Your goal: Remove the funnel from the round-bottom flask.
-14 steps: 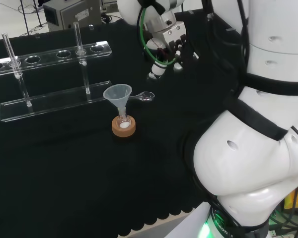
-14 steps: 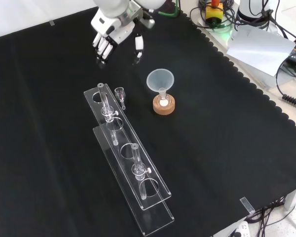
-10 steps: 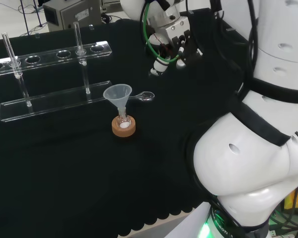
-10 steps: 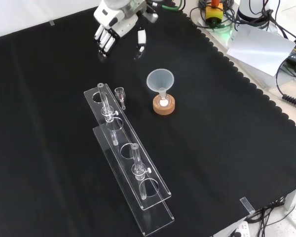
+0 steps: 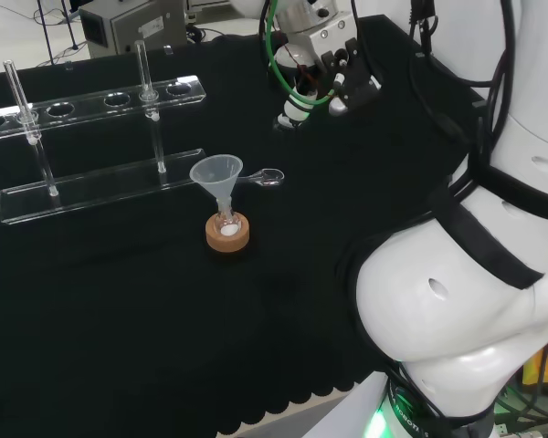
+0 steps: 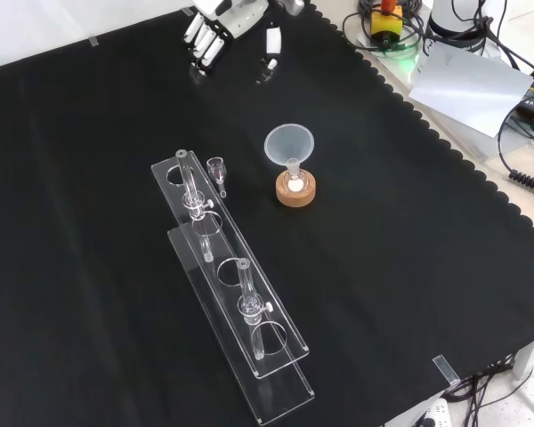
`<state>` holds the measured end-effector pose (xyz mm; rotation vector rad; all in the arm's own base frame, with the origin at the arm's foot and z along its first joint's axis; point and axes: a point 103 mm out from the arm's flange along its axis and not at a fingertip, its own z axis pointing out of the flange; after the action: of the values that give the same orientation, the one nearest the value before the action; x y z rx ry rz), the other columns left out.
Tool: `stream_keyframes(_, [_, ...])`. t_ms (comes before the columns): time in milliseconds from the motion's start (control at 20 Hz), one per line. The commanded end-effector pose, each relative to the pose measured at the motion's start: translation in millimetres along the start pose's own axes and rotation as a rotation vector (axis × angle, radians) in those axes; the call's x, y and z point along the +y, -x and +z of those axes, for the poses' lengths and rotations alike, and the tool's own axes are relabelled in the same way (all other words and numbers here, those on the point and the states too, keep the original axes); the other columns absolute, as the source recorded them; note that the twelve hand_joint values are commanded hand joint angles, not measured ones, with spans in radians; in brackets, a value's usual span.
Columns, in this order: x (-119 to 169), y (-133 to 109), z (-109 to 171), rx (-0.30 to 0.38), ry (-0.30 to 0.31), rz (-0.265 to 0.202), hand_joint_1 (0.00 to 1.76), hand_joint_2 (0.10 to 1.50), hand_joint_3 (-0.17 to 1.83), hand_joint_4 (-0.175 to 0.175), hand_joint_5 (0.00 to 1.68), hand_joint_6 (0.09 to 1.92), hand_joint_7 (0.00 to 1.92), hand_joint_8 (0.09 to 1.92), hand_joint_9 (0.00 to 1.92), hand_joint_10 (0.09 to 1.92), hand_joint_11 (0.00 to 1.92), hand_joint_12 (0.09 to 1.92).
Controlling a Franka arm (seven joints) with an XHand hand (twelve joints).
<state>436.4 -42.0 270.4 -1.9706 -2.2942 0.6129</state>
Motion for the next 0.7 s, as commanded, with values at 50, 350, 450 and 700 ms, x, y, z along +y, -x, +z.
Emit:
stream_keyframes(50, [-21,-31,-16,0.005,-0.038,-0.052,0.69,0.64,0.54,-0.04,0.37,0.21,0.36,0.66,0.66,0.59,0.41,1.31])
stream_keyframes(350, [-25,-60,-23,0.023,-0.066,-0.098,0.62,0.63,0.54,-0.038,0.31,0.13,0.31,0.65,0.63,0.59,0.41,1.33])
stream_keyframes(450, [-23,-71,-26,0.022,-0.087,-0.118,0.59,0.63,0.53,-0.036,0.3,0.1,0.29,0.65,0.62,0.59,0.43,1.34])
stream_keyframes(700, [-9,-91,-23,0.027,-0.202,-0.148,0.54,0.63,0.45,-0.028,0.2,0.09,0.16,0.67,0.47,0.65,0.4,1.38])
